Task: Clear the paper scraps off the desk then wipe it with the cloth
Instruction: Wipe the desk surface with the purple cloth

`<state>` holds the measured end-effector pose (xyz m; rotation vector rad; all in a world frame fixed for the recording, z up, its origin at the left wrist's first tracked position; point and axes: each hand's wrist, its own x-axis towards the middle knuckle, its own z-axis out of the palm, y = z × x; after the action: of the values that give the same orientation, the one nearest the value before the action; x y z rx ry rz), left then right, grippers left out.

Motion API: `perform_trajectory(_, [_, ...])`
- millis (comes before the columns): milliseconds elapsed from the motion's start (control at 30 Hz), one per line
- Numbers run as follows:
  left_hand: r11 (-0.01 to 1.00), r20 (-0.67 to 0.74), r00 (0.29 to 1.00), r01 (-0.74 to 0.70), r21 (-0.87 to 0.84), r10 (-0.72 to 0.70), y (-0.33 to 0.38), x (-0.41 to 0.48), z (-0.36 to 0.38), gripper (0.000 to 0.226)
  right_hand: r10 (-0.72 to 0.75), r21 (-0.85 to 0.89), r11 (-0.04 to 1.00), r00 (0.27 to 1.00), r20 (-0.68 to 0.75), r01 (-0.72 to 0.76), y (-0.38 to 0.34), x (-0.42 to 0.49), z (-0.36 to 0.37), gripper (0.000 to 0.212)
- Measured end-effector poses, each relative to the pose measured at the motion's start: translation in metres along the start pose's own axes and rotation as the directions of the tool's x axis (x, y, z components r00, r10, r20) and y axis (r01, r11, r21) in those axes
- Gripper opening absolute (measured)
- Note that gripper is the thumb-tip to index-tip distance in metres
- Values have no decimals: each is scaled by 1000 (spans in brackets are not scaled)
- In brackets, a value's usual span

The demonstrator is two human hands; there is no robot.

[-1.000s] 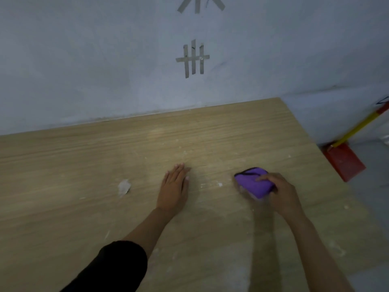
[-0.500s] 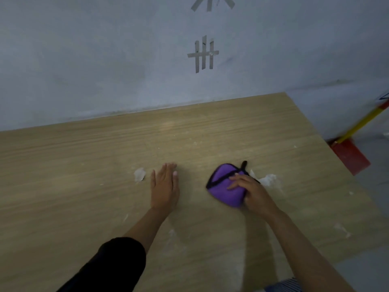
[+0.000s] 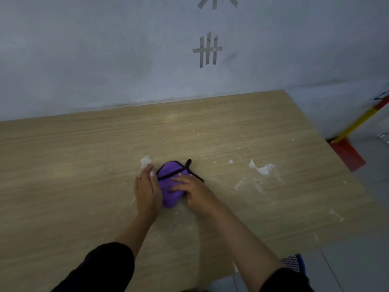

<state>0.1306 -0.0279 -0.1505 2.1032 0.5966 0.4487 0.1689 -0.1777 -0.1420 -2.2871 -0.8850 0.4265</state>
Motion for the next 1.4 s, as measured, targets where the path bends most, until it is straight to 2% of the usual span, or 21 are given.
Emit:
perform_trajectory(133, [995,128,990,-72,71,62,-8,-9,-3,43,119,87,990,981,-150,-107,40,-74,-22,46])
perform_trajectory(233, [978,210,972,-143,152,110,-7,-26,-2,54,230,53,973,920,-318,-225,61,-124,-45,49])
perform_trajectory(300, [954,251,958,-197,225,138,-9,-43,-2,67,275,-13,951,863,-424,-309,56,-133,-49,52])
perform_trajectory(400, [949,243,961,-194,247,133,-14,-75,-6,66,314,-23,924,793,-523,-381,14,-126,-26,48])
perform_trajectory(467, [960,218,968,-172,222,123,-14,-93,-11,62,234,-85,944,830,-506,-318,-23,-124,6,45])
perform_trajectory(600, [967,216,971,-148,206,103,-20,-121,-32,64,-19,-220,973,927,-375,-69,-47,-153,73,40])
perform_trajectory(667, [955,186,977,-150,255,104,-25,-133,-44,62,1,-173,982,926,-378,-72,-31,-174,75,42])
perform_trajectory(767, [960,146,987,-105,261,68,-35,-149,-64,63,208,-73,958,844,-494,-279,1,-197,52,46])
perform_trajectory(867, [982,66,998,-22,188,10,-44,-160,-86,56,393,19,875,688,-610,-483,19,-202,23,40])
perform_trajectory(933, [990,-7,1000,25,137,-24,-48,-167,-100,49,452,65,834,611,-650,-548,8,-188,17,39])
perform_trajectory(967, [992,-32,999,41,119,-37,-50,-170,-105,48,442,71,841,607,-661,-536,-5,-176,21,39])
perform_trajectory(1000, [993,-51,998,50,106,-45,-51,-173,-110,48,394,53,875,641,-659,-482,-22,-163,29,39])
perform_trajectory(1067, [994,-81,996,55,92,-47,-53,-177,-116,47,200,-28,963,780,-593,-268,-64,-140,64,39])
perform_trajectory(1133, [994,-86,995,59,93,-51,-54,-179,-117,47,-28,-131,991,900,-435,-32,-100,-131,107,42])
perform_trajectory(1200, [993,-70,995,71,94,-64,-55,-179,-115,48,-133,-168,981,960,-245,93,-112,-132,132,42])
perform_trajectory(1233, [993,-60,996,69,95,-64,-54,-179,-112,49,-139,-159,981,969,-204,107,-108,-134,135,44])
perform_trajectory(1300, [993,-44,998,38,112,-34,-50,-176,-107,49,-85,-121,991,970,-229,59,-84,-139,123,47])
perform_trajectory(1400, [991,32,999,-18,135,14,-37,-177,-95,50,70,-72,992,914,-400,-107,-37,-158,85,47])
